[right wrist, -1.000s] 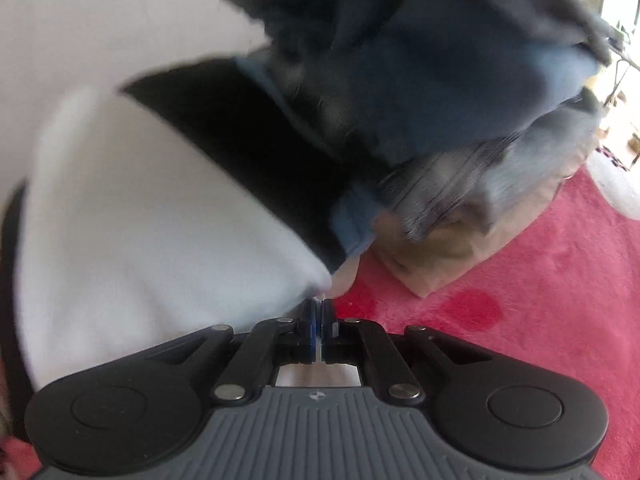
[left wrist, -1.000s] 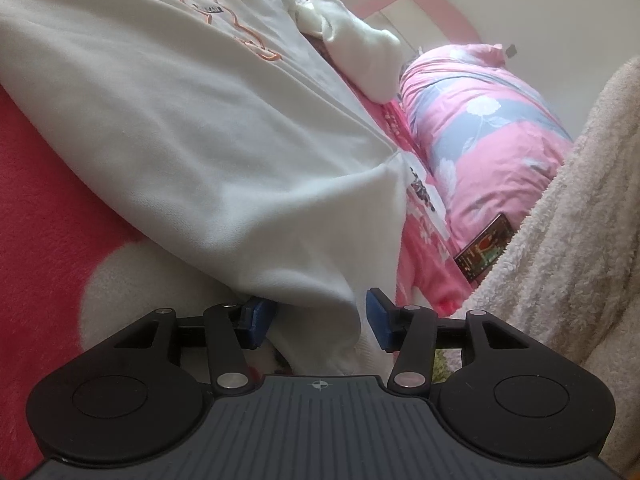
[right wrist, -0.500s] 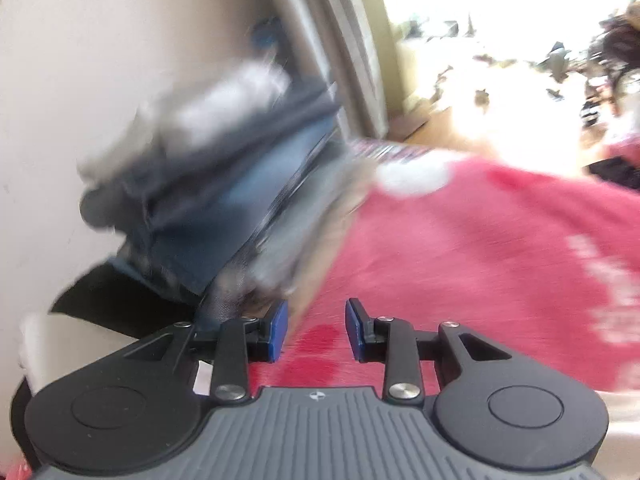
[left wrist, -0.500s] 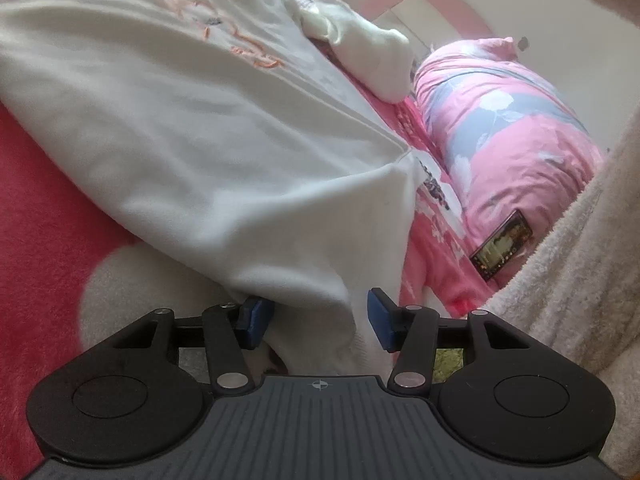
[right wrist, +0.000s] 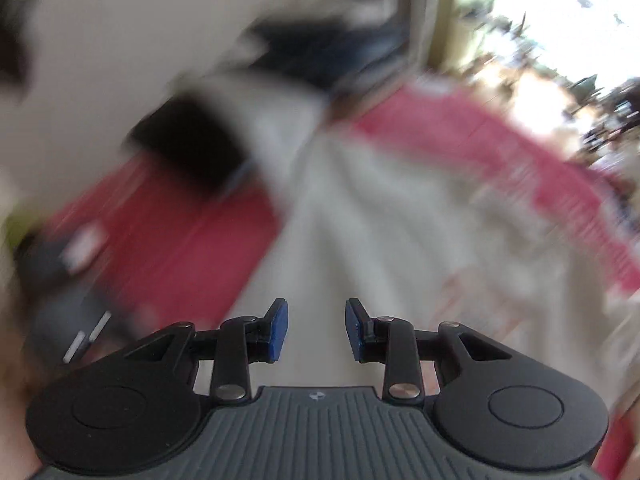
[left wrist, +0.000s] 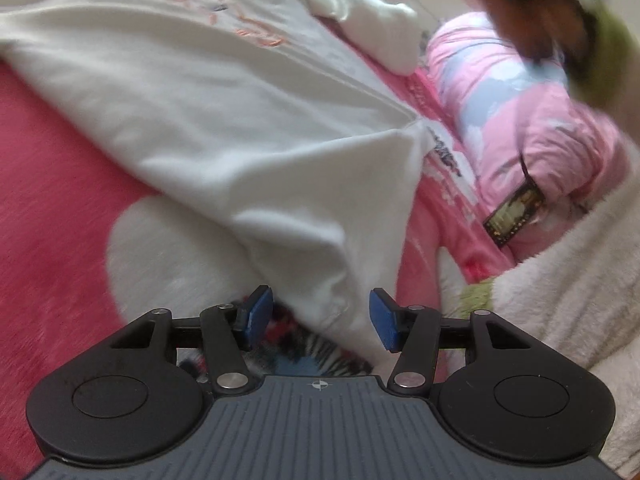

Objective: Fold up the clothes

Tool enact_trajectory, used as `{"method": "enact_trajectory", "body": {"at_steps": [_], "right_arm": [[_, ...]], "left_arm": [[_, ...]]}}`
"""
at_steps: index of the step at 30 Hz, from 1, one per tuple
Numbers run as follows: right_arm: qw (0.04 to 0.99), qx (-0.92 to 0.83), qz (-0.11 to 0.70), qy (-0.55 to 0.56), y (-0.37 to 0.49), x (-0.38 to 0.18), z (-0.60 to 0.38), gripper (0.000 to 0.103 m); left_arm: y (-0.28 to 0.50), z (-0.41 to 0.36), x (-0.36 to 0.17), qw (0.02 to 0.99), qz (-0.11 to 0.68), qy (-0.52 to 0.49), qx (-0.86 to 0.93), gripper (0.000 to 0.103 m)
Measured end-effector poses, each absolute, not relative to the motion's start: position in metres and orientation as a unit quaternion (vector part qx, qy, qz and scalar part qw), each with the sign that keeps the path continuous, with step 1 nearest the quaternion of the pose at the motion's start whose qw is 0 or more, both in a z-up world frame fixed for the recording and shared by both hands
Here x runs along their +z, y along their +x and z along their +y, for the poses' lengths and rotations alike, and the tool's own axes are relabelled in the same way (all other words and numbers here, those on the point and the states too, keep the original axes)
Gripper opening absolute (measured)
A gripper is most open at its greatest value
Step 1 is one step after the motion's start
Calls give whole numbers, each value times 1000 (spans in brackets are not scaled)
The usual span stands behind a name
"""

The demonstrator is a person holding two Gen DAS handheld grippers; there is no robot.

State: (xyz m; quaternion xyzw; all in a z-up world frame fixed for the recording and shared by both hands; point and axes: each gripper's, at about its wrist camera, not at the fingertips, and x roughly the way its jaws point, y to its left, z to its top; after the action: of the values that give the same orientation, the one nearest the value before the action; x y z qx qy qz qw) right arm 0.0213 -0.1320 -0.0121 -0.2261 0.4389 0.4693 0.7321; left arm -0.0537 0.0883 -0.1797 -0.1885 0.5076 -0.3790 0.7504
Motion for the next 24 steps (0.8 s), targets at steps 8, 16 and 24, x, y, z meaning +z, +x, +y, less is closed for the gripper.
{"method": "enact_trajectory", "body": {"at_steps": [8,16,24], "right_arm": [[671,486,509,-233,-77,-85,-128,40],[743,365,555,-84,-54,-103,-122,40],[768,319,555,28,-18,-94,-174,1]], "left_arm": [[-30,124,-182,754,520,-285,-283,53],[9,138,-183,758,492,-365,-225,53],[24,148,-166,776,448,-378,-233,53]]}}
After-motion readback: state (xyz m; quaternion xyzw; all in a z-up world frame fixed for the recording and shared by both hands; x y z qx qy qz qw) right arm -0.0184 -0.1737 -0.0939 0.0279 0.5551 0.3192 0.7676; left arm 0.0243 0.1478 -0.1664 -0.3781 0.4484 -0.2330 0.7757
